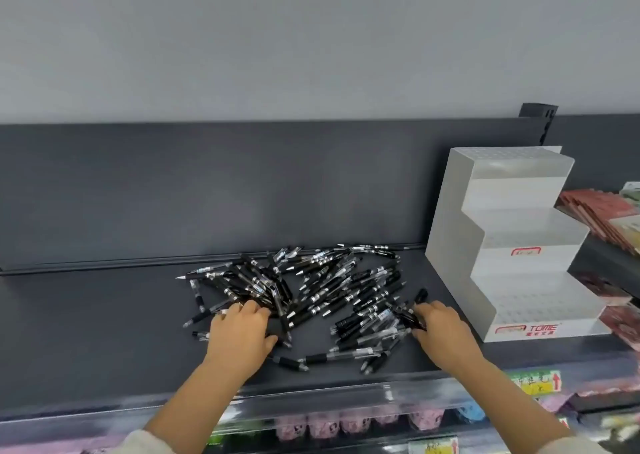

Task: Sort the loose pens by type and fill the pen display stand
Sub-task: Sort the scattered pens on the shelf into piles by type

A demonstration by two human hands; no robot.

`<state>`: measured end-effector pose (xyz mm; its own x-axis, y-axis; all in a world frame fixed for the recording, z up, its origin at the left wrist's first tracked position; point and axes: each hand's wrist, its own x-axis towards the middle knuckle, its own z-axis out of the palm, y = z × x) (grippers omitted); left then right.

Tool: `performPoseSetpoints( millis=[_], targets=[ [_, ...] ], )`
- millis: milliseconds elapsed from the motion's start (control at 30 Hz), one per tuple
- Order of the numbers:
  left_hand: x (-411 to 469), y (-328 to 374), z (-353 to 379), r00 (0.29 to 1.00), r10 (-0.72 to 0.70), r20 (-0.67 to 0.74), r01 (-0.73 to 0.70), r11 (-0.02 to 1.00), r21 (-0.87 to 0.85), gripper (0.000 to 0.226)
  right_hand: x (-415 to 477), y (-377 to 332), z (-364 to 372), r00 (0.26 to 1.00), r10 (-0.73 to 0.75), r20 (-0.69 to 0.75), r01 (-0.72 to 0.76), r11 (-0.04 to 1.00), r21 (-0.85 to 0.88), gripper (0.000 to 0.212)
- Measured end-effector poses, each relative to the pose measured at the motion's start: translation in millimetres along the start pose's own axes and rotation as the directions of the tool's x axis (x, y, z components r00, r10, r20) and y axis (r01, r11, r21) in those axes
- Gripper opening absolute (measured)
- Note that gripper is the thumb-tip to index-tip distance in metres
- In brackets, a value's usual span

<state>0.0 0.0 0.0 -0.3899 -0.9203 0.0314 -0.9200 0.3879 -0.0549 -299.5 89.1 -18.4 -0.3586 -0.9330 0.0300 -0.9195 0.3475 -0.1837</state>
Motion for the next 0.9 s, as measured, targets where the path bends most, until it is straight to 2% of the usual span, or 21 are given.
performPoseSetpoints(
  millis=[100,333,500,600,667,767,900],
  targets=[
    [1.0,-2.7,9.5,0.998,-0.052,0.028,0.053,0.998,-0.029,0.046,-1.0,5.6,5.0,0.999,0.039,-0.030,-0.037,0.997,0.063,0.033],
    [1.7,-6.2,18.4,0.999,-0.033,0.018,0.035,0.990,-0.136,0.041,-0.8,8.0,6.5,0.995,0.047,-0.092,-0.029,0.981,0.191,0.022],
    [-0.3,-7.6,17.9,1.000,-0.015,-0.014,0.013,0.989,-0.150,0.038,-1.0,-5.5,-5.9,0.981,-0.031,-0.189,0.087,0.950,0.299,0.021],
    [-2.4,-5.3,16.2,0.998,-0.001,-0.066,-0.009,0.987,-0.159,0.037,3.1,-18.4,-10.6,0.970,-0.131,-0.203,0.187,0.940,0.285,0.023],
    [-2.9,-3.0,15.5,0.992,0.021,-0.122,-0.043,0.981,-0.187,0.035,7.4,-27.9,-9.4,0.969,-0.189,-0.161,0.225,0.942,0.249,0.025],
    [-5.4,-1.3,10.1,0.974,0.061,-0.219,-0.109,0.970,-0.219,0.032,13.1,-38.1,-5.4,0.977,-0.207,-0.057,0.214,0.965,0.155,0.028],
    [-10.9,-4.8,2.4,0.954,0.084,-0.289,-0.155,0.960,-0.235,0.028,20.0,-38.8,-1.2,0.981,-0.193,-0.004,0.192,0.978,0.085,0.035]
  ],
)
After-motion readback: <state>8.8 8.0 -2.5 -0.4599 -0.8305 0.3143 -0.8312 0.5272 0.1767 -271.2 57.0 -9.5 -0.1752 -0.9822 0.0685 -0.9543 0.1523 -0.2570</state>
